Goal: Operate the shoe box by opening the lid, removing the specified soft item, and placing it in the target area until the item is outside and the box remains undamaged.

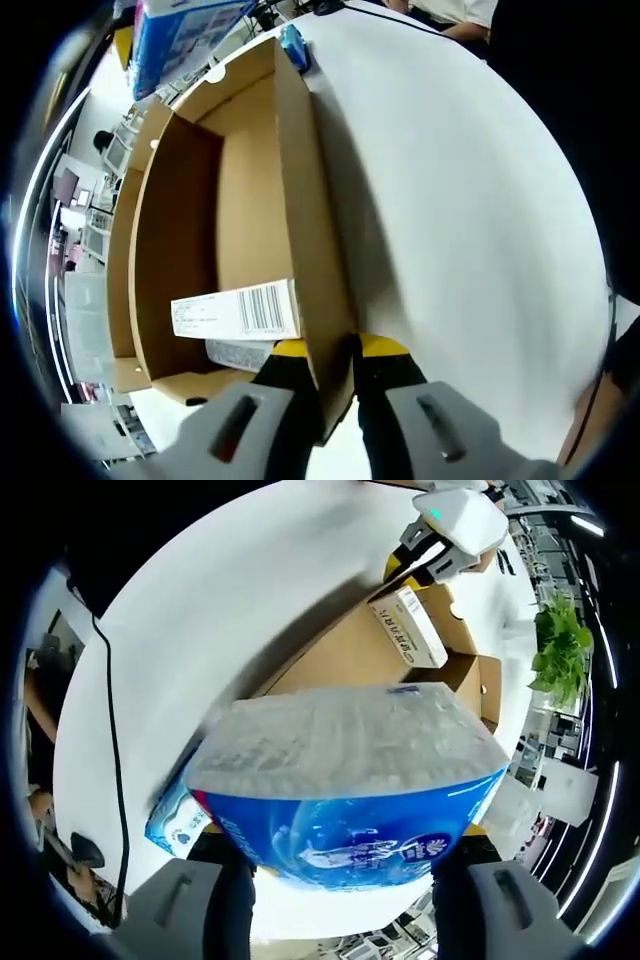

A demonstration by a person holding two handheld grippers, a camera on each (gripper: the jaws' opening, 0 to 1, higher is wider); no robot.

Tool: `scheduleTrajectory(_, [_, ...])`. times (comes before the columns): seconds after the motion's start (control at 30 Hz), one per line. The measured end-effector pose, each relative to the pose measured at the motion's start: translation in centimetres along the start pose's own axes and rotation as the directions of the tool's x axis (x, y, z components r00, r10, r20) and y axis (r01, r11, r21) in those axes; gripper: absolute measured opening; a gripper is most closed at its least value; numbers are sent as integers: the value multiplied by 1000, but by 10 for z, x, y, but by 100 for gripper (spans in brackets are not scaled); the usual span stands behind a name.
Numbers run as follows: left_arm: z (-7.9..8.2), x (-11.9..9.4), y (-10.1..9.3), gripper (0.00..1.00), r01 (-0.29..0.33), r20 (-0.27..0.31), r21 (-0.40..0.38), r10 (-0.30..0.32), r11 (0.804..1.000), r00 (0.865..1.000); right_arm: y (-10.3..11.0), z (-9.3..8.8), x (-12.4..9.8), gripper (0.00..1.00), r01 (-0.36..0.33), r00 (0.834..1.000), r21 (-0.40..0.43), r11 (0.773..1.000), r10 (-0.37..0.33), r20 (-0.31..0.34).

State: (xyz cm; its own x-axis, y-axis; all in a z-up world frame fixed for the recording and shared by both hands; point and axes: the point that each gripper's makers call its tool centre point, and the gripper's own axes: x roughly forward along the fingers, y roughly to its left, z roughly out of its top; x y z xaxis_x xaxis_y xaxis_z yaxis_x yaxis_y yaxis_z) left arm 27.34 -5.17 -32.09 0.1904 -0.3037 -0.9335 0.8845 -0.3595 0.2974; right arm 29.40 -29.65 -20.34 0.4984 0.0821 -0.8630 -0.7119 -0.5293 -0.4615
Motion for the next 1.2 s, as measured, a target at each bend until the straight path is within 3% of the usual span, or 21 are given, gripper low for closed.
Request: scheduleTrajectory(1.2, [2, 2, 0, 11, 0, -1, 0, 0, 1000, 1000, 15, -9, -4, 70, -17, 1000, 57, 998, 18, -9])
